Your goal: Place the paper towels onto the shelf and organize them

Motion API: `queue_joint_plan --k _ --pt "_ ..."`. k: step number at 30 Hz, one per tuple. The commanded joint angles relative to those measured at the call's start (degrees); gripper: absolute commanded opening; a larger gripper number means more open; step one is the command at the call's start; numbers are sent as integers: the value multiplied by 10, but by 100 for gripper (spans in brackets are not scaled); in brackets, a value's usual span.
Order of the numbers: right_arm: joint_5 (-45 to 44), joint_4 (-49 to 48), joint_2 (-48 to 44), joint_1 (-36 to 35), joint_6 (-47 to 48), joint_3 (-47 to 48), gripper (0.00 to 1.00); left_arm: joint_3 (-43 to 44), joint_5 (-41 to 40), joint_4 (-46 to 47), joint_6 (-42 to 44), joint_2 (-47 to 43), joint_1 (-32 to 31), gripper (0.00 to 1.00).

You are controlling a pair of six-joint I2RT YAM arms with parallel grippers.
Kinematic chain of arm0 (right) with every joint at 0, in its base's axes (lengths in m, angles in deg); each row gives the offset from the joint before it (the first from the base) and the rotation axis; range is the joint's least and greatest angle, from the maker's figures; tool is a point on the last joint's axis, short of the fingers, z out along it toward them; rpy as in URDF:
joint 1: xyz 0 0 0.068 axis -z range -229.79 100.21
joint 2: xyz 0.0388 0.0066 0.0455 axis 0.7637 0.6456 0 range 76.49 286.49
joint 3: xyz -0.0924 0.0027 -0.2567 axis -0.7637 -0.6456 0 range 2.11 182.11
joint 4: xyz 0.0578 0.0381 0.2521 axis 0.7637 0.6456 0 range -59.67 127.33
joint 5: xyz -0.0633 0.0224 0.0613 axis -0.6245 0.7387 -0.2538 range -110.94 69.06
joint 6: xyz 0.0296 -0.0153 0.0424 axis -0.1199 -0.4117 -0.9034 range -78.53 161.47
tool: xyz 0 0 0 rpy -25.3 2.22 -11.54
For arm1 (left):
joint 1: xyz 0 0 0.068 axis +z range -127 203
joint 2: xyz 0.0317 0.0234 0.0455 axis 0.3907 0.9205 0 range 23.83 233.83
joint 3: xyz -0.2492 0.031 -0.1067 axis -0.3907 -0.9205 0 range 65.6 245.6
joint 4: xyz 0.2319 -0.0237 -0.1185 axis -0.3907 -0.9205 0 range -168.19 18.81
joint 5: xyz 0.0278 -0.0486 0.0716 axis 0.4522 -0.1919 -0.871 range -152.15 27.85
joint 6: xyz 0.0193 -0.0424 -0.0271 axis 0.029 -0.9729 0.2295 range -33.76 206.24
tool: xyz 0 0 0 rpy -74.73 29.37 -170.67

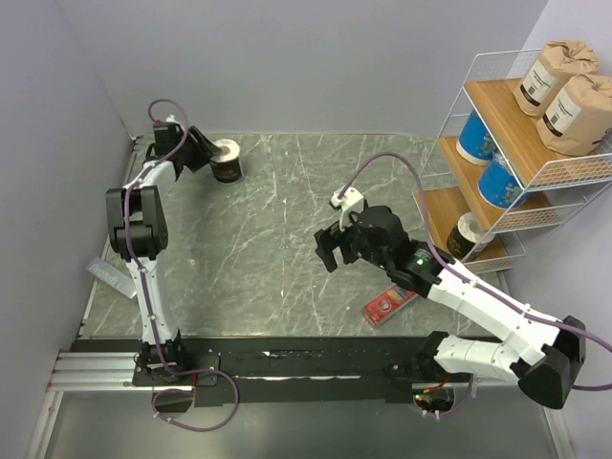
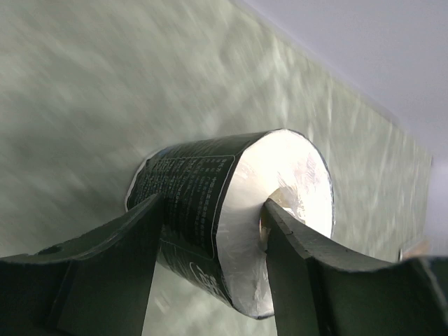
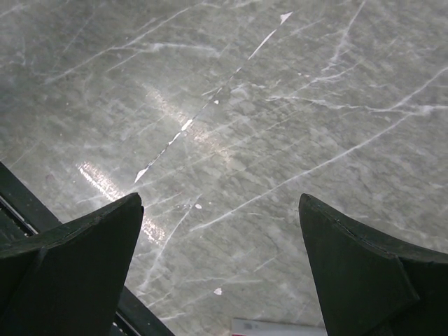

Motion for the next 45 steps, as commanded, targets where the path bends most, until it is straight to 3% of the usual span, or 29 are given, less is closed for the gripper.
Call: queue_joint_plan --k 1,7,16,21,26,32,37,41,45 --pt "-34 22 -40 -3 -13 22 100 -94 28 -3 24 -117 -48 62" --pt "-56 49 -98 -3 -41 -9 100 -268 12 61 13 -220 -177 62" --pt "-104 104 -174 -3 -93 -53 100 -359 36 146 -39 -261 -307 64" --pt "-95 111 -191 -3 -116 -61 99 -352 43 137 -47 -306 -316 75" --pt "-89 110 -176 -2 -122 -39 99 -321 -15 39 -3 -373 -315 97" --pt "-67 81 -123 -3 -122 -11 99 -303 -121 -81 32 -457 -287 96" --pt "-55 68 -43 -2 -109 29 99 -304 -255 -192 77 -531 -266 97" --pt "-52 39 23 -1 -99 69 95 -353 -244 -220 123 -643 -265 96" --pt "-56 18 109 8 -96 107 84 -477 -248 -171 142 -768 -265 96"
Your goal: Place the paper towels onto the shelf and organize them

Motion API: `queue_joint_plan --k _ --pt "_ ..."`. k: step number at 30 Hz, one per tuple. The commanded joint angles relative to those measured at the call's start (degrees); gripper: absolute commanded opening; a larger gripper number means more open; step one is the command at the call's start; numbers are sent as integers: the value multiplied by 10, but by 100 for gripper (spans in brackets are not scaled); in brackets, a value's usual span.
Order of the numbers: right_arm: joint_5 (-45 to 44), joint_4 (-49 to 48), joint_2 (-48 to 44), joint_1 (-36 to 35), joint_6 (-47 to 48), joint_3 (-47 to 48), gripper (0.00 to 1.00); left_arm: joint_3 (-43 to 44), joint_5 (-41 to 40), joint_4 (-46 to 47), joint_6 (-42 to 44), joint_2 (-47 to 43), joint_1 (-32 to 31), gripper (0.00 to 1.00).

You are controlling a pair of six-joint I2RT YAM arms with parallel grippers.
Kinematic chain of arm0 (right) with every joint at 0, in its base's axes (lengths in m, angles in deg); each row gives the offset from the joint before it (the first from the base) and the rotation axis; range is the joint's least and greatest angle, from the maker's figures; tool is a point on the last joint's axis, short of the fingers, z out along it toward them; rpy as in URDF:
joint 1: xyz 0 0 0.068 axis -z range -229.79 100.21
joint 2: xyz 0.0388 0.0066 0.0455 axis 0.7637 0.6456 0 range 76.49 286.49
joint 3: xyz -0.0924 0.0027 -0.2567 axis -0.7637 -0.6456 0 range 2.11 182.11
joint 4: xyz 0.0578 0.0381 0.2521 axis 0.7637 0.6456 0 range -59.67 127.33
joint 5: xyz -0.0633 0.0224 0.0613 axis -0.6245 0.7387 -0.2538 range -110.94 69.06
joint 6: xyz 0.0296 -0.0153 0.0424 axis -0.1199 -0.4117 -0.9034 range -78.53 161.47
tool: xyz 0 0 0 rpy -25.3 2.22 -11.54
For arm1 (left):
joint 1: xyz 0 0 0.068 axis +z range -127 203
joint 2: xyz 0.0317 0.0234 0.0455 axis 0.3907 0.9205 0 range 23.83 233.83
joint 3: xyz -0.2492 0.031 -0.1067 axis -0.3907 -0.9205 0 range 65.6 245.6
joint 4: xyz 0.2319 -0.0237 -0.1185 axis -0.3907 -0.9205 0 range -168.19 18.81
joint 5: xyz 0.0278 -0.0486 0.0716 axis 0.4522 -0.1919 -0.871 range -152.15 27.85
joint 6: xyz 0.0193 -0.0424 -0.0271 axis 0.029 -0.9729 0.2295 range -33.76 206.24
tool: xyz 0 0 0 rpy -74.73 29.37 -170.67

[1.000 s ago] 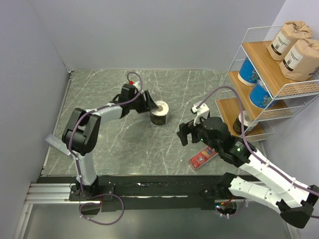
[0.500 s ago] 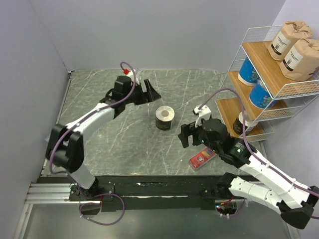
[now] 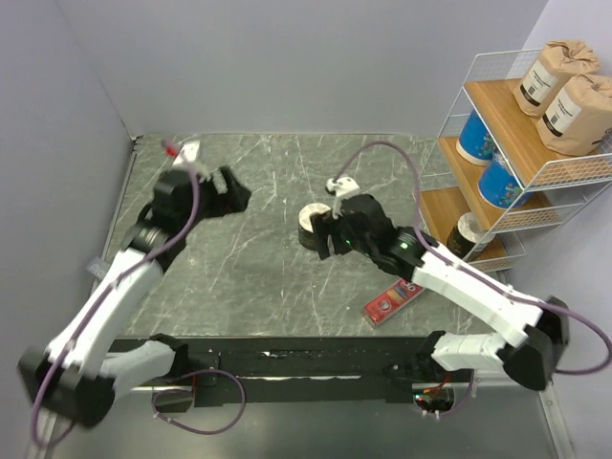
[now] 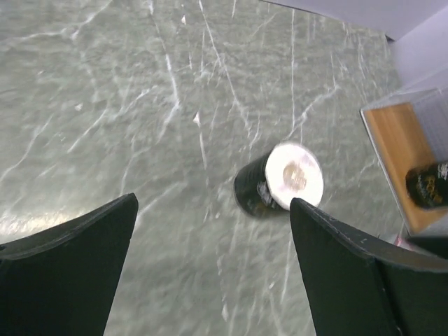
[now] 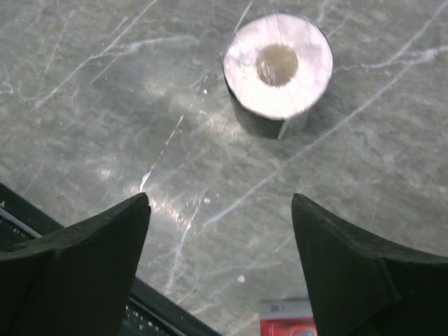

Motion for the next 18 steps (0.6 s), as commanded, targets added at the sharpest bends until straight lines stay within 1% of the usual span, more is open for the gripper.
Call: queue_joint_plan --k 1,2,5,7,14,18 --pt "0 -55 69 10 7 56 81 -105 -32 27 47 -134 -5 96" --pt "7 -57 83 16 7 64 79 -122 -47 32 50 -175 -5 96" --pt "11 -53 139 23 8 103 75 -138 -82 36 51 -228 -8 96" --pt "15 -39 178 25 11 141 73 -144 -83 46 47 -244 -8 96" --pt "-18 -6 295 31 41 225 72 -126 -75 23 36 -241 -10 96" --pt "-37 14 339 39 49 264 71 -127 -75 23 33 -245 -12 97"
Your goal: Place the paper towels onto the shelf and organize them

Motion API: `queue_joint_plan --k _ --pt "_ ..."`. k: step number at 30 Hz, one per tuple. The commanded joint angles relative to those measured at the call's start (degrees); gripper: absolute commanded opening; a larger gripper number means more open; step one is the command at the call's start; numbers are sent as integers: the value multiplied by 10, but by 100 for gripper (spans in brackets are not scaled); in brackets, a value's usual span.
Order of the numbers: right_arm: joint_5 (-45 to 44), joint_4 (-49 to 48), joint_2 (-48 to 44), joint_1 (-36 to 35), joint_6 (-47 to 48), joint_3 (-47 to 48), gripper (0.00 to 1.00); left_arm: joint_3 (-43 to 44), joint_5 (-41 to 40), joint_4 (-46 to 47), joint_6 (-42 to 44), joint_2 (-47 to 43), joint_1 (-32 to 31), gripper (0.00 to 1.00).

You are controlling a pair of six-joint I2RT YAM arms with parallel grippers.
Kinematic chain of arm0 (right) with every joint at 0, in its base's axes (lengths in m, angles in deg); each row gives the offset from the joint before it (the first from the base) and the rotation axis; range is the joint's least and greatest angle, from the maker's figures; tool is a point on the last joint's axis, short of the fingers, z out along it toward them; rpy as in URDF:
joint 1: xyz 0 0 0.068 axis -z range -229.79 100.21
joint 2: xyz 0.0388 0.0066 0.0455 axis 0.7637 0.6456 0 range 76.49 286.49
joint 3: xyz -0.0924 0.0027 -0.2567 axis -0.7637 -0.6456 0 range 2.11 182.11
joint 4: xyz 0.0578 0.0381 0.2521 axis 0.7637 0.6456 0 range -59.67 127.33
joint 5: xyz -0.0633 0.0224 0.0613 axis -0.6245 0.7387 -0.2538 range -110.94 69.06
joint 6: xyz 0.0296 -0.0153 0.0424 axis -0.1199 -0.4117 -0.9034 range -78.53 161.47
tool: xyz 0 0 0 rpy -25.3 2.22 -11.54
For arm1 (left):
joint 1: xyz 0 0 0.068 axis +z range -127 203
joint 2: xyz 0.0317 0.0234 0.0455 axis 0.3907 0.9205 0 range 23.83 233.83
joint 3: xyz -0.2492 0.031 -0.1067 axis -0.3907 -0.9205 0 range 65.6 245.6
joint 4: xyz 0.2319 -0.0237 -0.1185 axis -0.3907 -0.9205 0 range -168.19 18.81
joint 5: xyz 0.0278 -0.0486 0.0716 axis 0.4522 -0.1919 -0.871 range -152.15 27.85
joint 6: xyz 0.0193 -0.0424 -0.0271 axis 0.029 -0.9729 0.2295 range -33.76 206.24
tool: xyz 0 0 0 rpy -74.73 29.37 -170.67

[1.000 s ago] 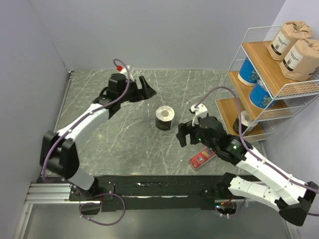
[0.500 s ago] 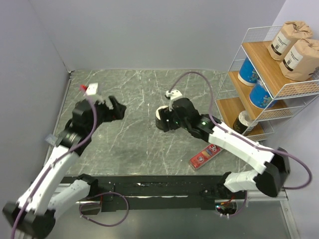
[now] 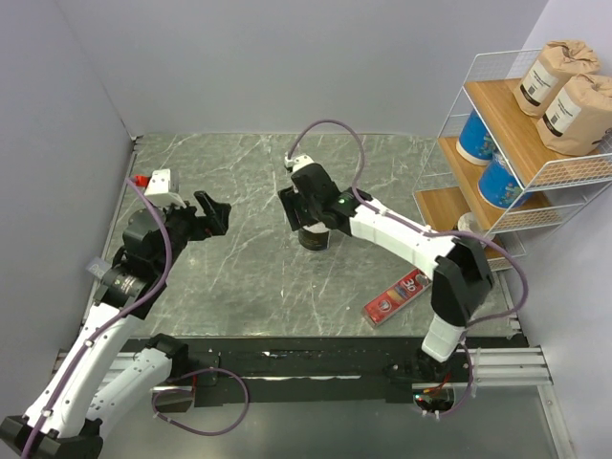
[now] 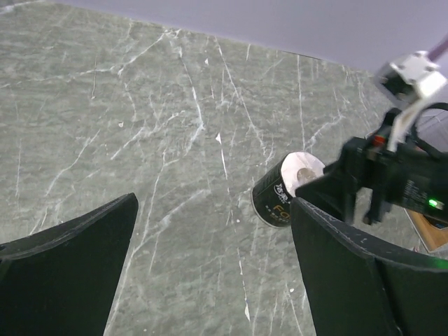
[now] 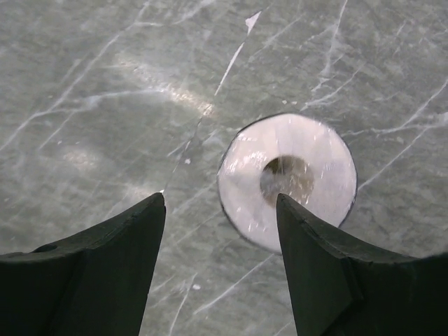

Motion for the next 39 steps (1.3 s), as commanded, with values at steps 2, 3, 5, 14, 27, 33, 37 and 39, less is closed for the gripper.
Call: queue_joint_plan --k 2,3,5,14,27,33,37,39 --pt "-27 25 46 16 18 53 70 11 -8 13 -2 -8 -3 97" --pt "-27 26 50 16 17 52 69 11 -10 13 -2 -9 -2 96" --pt "-22 22 59 16 15 48 68 12 -12 11 -2 -8 -3 96" --pt "-20 18 119 16 28 58 64 12 -17 8 -1 -8 -2 96" --pt "-129 35 95 15 72 46 42 14 -23 6 -1 -6 -3 97" --pt "-230 40 65 45 138 13 39 14 -23 6 -1 -7 -3 96" --pt "-253 20 25 97 168 -32 39 12 -26 6 -1 -9 -4 97" --pt "-262 7 12 130 182 -59 39 12 -25 6 -1 -9 -4 97"
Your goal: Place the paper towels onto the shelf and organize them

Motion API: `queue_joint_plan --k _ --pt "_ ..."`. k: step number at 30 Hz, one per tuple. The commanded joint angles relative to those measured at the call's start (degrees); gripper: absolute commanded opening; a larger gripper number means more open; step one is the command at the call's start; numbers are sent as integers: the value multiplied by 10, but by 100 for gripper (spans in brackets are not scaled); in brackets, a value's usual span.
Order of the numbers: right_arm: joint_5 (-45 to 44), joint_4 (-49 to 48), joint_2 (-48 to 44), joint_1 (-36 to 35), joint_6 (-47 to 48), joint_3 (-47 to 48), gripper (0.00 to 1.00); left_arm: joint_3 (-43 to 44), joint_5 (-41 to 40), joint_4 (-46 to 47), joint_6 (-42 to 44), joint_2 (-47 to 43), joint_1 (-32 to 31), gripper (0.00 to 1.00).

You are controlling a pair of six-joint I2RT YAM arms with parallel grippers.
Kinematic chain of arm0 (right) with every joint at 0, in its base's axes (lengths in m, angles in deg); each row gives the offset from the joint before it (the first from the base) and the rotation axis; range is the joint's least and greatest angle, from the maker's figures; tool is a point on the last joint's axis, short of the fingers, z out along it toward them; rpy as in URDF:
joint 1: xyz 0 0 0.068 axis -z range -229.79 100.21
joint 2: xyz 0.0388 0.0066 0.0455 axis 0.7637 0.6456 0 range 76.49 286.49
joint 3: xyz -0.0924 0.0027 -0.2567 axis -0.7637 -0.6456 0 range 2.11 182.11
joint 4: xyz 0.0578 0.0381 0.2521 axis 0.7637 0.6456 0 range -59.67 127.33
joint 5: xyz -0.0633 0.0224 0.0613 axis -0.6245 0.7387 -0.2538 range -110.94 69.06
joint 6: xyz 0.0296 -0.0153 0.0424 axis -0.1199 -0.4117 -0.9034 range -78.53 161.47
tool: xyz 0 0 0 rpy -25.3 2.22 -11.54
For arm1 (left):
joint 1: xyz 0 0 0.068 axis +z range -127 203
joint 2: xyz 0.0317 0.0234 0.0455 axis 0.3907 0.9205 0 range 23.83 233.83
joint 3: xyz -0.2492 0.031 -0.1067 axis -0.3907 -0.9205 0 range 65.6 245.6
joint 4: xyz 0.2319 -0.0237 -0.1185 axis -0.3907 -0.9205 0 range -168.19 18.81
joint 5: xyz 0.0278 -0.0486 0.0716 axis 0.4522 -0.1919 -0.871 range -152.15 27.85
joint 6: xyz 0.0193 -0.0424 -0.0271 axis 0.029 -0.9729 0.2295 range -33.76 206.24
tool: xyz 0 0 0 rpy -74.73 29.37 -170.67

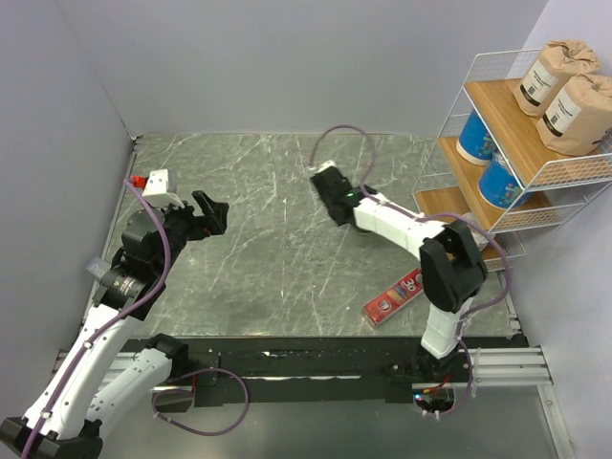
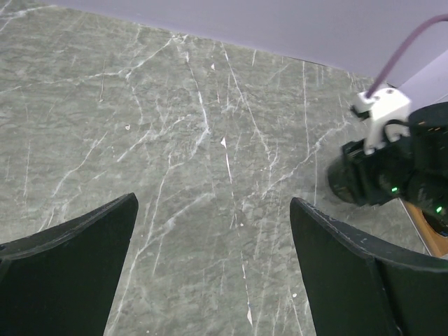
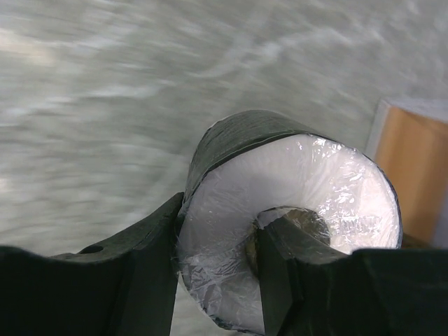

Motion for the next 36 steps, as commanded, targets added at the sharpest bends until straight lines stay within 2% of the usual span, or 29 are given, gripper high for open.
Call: queue_joint_plan --k 1,7,15,23,30,36 --pt "-74 -45 -70 65 63 -45 39 11 -9 9 -2 -6 -3 96" --pt "-69 -122 -81 133 151 -101 39 13 -9 6 -2 0 -3 96" --pt "-70 -133 -43 214 166 -98 39 11 -12 8 -1 2 -4 97" --pt "-114 -196 -27 249 211 -119 38 12 -6 10 -2 2 -4 96" --pt "-73 -222 -20 288 222 -122 39 12 -9 8 -2 6 -4 96" --pt "-64 -252 -17 295 242 -133 47 11 -11 9 -2 7 -4 96"
